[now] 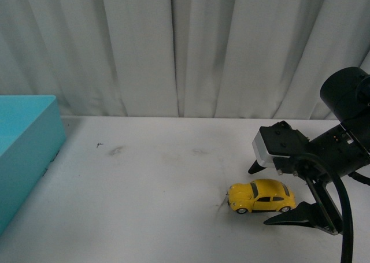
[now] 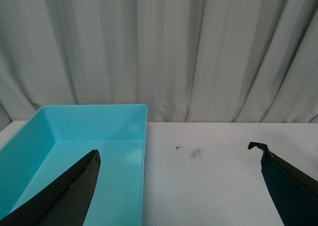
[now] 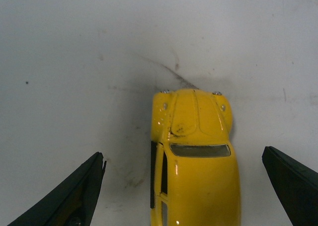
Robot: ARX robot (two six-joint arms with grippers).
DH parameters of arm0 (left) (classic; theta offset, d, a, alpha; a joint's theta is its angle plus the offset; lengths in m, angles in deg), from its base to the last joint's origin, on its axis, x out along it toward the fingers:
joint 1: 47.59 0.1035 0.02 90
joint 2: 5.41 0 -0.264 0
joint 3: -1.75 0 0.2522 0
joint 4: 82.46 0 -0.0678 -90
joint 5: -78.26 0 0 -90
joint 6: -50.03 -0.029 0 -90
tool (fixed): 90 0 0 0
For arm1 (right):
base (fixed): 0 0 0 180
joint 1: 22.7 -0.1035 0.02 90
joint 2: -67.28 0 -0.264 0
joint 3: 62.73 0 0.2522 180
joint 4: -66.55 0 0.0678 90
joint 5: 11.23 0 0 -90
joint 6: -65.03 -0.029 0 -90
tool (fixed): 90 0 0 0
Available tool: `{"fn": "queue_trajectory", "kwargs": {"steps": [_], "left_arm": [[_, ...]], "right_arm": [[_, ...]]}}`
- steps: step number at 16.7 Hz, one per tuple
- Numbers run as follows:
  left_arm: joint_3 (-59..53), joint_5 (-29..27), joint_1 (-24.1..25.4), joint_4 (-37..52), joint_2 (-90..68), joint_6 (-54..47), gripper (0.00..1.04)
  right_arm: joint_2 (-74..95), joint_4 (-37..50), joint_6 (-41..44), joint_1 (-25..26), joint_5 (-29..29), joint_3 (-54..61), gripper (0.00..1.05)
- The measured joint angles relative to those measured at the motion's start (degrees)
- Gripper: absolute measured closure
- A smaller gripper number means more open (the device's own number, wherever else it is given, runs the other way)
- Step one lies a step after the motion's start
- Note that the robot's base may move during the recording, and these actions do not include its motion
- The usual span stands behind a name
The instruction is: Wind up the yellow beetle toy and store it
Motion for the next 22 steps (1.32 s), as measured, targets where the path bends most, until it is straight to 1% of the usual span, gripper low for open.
{"fn": "queue_trajectory", "kwargs": {"steps": [3,5,8,9,10,11,15,22], "left_arm": [[0.0,0.0,0.0,0.0,0.0,0.0,0.07],[0.0,0.0,0.0,0.0,0.0,0.0,0.07],[0.0,0.0,0.0,0.0,0.0,0.0,0.07],[0.0,0.0,0.0,0.0,0.0,0.0,0.07],[0.0,0.0,0.0,0.0,0.0,0.0,0.07],[0.0,0.0,0.0,0.0,0.0,0.0,0.07],[0.0,0.0,0.0,0.0,0.0,0.0,0.07],[0.0,0.0,0.0,0.0,0.0,0.0,0.07]], "right_arm": [[2.2,0.3,-1.8,-0.1,1.5,-1.8,0.07],[2.4,0.9,-2.6,-0.2,1.4,-1.9,0.07],[2.5,1.9,-3.2,-0.9,1.2,-1.9,0.35],[2.5,2.1,-3.8,-1.2,0.8,-1.9,0.57],[2.5,2.6,-5.2,-1.2,0.3,-1.9,0.65],[2.5,3.6,-6.3,-1.2,0.0,-1.5,0.65],[2.1,5.0,-5.5,0.0,-2.1,0.8,0.65],[0.7,5.1,-3.3,2.4,-3.1,4.2,0.65]]}}
